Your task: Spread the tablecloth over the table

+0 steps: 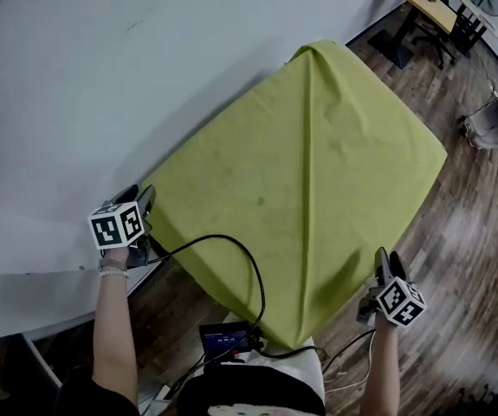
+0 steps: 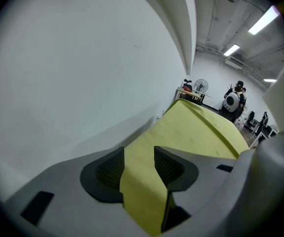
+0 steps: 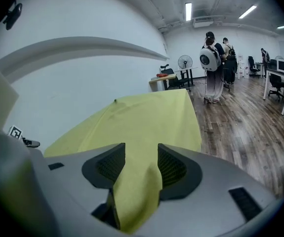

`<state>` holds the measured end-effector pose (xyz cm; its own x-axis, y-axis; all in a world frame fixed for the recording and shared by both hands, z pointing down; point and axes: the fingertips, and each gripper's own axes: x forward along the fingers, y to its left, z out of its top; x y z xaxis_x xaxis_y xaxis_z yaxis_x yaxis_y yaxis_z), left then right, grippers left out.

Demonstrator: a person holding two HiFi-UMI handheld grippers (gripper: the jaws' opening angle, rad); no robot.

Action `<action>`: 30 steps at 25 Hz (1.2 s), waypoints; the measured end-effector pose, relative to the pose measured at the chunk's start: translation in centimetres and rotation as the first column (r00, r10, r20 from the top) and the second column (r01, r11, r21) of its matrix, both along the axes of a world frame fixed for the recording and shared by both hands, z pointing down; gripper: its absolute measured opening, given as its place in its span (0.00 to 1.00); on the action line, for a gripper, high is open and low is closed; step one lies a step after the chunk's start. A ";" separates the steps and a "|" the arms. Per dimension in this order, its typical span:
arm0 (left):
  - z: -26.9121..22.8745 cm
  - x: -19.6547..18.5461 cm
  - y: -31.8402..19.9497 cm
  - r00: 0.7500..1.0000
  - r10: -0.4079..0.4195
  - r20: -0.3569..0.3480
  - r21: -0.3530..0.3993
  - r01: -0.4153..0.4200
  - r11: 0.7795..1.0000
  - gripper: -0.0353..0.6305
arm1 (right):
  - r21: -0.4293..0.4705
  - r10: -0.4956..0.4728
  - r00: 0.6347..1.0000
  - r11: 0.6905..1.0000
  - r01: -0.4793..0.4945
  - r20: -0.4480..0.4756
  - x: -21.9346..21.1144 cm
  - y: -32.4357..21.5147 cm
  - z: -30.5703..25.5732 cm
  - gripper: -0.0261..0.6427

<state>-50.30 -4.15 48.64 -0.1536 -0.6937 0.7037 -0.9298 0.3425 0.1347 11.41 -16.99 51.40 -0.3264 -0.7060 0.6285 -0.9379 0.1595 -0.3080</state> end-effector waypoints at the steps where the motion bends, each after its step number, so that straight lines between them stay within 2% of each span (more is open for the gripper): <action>1: 0.9 0.1 0.8 1.000 -0.011 -0.016 -0.015 0.011 1.000 0.35 | -0.017 0.005 1.000 1.000 -0.005 -0.005 0.1 0.8 0.6 0.37; 5: 4.7 1.0 2.7 0.997 -0.035 -0.070 -0.079 0.030 0.996 0.39 | -0.066 0.024 1.000 0.998 -0.024 0.002 -0.5 3.0 2.6 0.37; 8: 6.1 1.5 2.7 0.990 -0.065 -0.127 -0.069 0.056 0.996 0.39 | -0.067 0.033 0.999 0.997 -0.034 -0.018 -1.1 3.5 3.3 0.37; 10: 6.2 1.8 2.3 0.986 -0.065 -0.153 -0.049 0.059 0.997 0.35 | -0.061 0.037 0.998 0.997 -0.041 -0.059 -1.0 3.4 3.5 0.37; 12: 6.1 2.0 1.9 0.986 -0.057 -0.155 -0.040 0.051 0.998 0.30 | -0.048 0.050 0.989 0.997 -0.058 -0.137 -0.3 3.2 3.8 0.27; 14: 6.1 2.0 1.8 0.984 -0.064 -0.164 -0.034 0.059 0.998 0.30 | -0.022 0.080 0.977 0.996 -0.086 -0.196 0.3 3.1 3.8 0.17; 19: 6.1 1.6 1.7 0.983 -0.083 -0.165 -0.037 0.078 0.996 0.32 | 0.014 0.126 0.965 0.992 -0.126 -0.230 0.6 2.1 3.7 0.16; 30: 5.7 1.5 1.9 0.983 -0.122 -0.137 -0.002 0.123 0.992 0.29 | 0.043 0.120 0.959 0.993 -0.113 -0.255 1.1 -1.6 3.7 0.15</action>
